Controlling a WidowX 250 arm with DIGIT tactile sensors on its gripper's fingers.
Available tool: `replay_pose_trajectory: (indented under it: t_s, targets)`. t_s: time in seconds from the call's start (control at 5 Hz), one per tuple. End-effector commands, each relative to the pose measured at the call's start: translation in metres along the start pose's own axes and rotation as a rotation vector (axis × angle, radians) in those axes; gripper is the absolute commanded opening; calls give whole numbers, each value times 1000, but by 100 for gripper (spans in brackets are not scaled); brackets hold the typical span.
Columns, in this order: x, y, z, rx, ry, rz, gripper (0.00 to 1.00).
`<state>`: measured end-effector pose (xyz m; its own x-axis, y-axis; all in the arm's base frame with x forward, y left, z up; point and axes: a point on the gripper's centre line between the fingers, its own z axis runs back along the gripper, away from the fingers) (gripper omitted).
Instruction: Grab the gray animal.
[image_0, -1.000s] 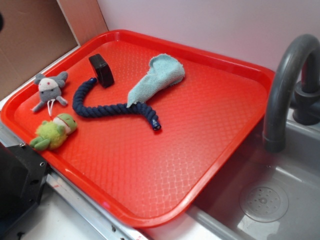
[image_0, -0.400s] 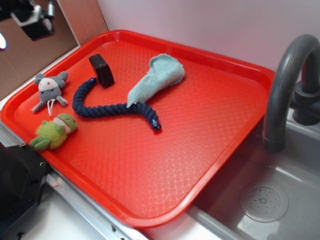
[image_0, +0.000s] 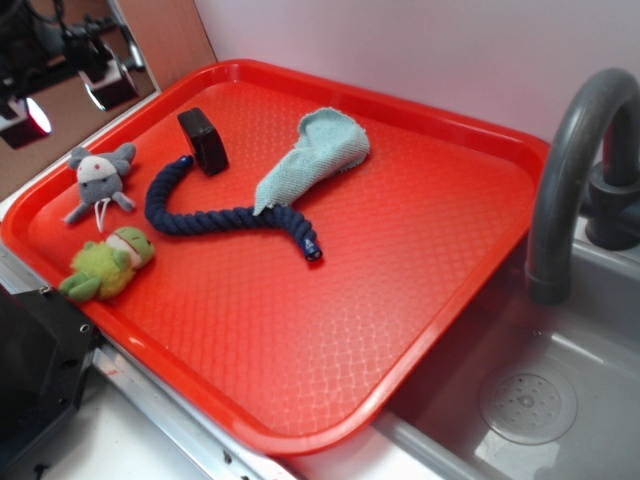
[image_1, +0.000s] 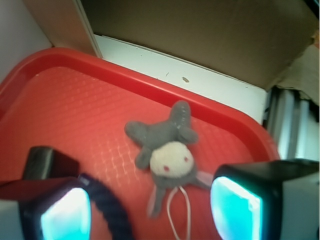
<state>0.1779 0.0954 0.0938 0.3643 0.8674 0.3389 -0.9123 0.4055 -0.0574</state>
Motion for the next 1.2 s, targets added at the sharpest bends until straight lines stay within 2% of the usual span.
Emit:
replay_pose_trajectory:
  t_s: [0.0,0.4,0.6,0.8,1.0]
  targets:
    - [8,12,-29,1,-45,-16,100]
    - [11,23,-71,84,-85,7,100]
    - [10,22,-83,72,-42,-11,100]
    - [4,20,-83,49,-43,-14,0]
    - [4,19,-73,50,-38,-31,0]
